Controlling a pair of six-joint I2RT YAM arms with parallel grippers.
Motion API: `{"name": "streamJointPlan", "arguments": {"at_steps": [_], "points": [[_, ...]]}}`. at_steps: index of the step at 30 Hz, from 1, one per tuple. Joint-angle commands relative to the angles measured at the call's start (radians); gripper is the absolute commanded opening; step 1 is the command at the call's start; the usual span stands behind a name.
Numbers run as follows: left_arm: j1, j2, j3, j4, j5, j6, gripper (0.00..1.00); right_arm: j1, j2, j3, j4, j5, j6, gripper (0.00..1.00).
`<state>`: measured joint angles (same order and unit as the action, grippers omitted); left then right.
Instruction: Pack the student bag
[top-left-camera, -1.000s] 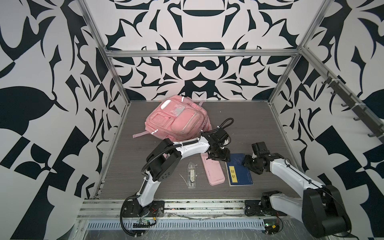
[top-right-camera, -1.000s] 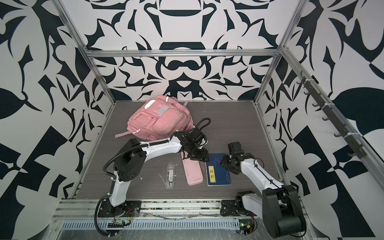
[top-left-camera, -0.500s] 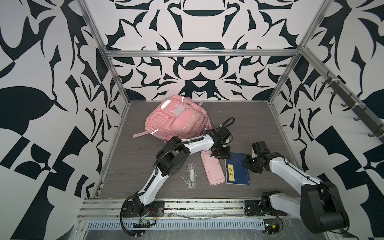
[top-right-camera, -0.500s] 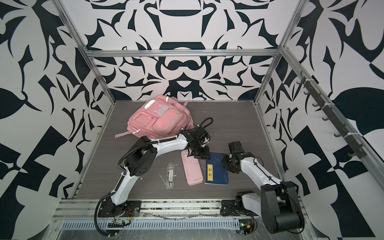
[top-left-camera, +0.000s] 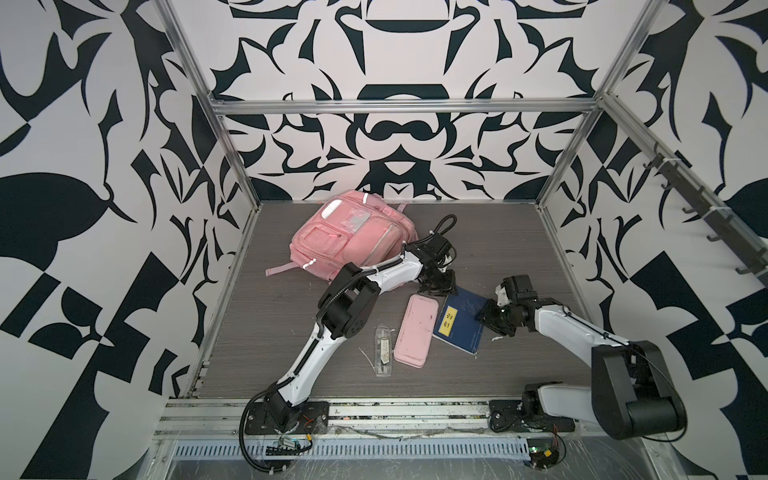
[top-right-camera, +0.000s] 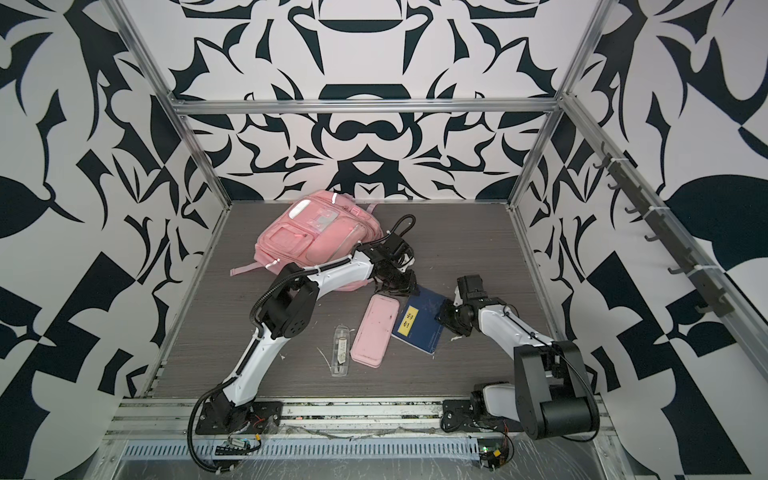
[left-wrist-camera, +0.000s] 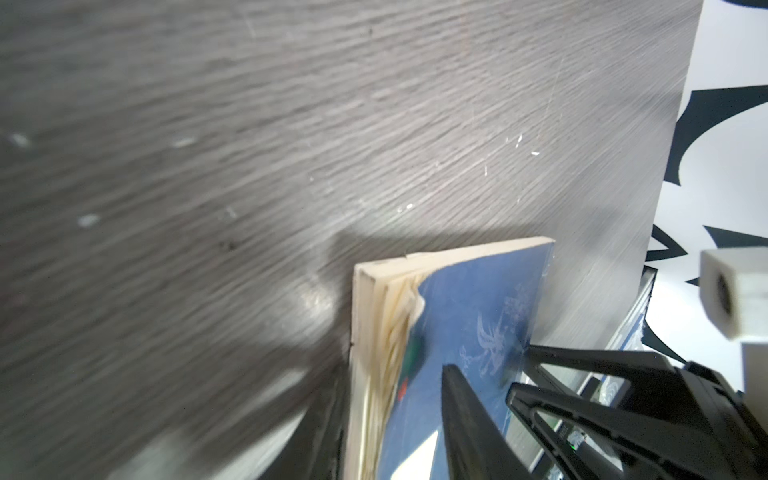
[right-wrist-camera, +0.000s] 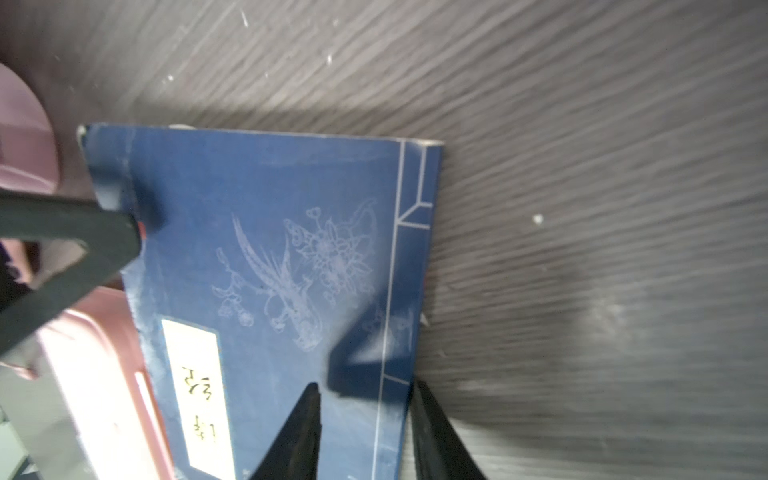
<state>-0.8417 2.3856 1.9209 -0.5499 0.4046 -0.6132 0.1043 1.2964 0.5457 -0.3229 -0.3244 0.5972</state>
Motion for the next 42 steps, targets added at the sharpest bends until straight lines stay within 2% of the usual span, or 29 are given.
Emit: {"name": "streamJointPlan", "arguments": {"at_steps": [1,6,14,27,32,42], "points": [[-0.011,-0.036,-0.045,-0.066,-0.022,0.043,0.43,-0.006,-0.028,0.007,0.002,-0.033,-0.017,0.47],[-0.011,-0.106,-0.13,-0.094,-0.082,0.078,0.47,-0.007,-0.099,-0.051,-0.007,-0.043,-0.022,0.51],[-0.012,-0.077,-0.134,-0.113,-0.047,0.104,0.46,-0.007,-0.153,-0.113,0.03,-0.079,0.033,0.52],[-0.013,-0.012,-0.071,-0.123,-0.044,0.089,0.29,-0.008,-0.061,-0.132,0.197,-0.165,0.082,0.52],[-0.013,0.009,-0.051,-0.129,-0.043,0.09,0.24,-0.008,-0.129,-0.148,0.254,-0.202,0.114,0.53],[-0.013,0.046,-0.007,-0.123,-0.012,0.07,0.23,-0.012,-0.352,-0.168,0.292,-0.235,0.137,0.55]]}}
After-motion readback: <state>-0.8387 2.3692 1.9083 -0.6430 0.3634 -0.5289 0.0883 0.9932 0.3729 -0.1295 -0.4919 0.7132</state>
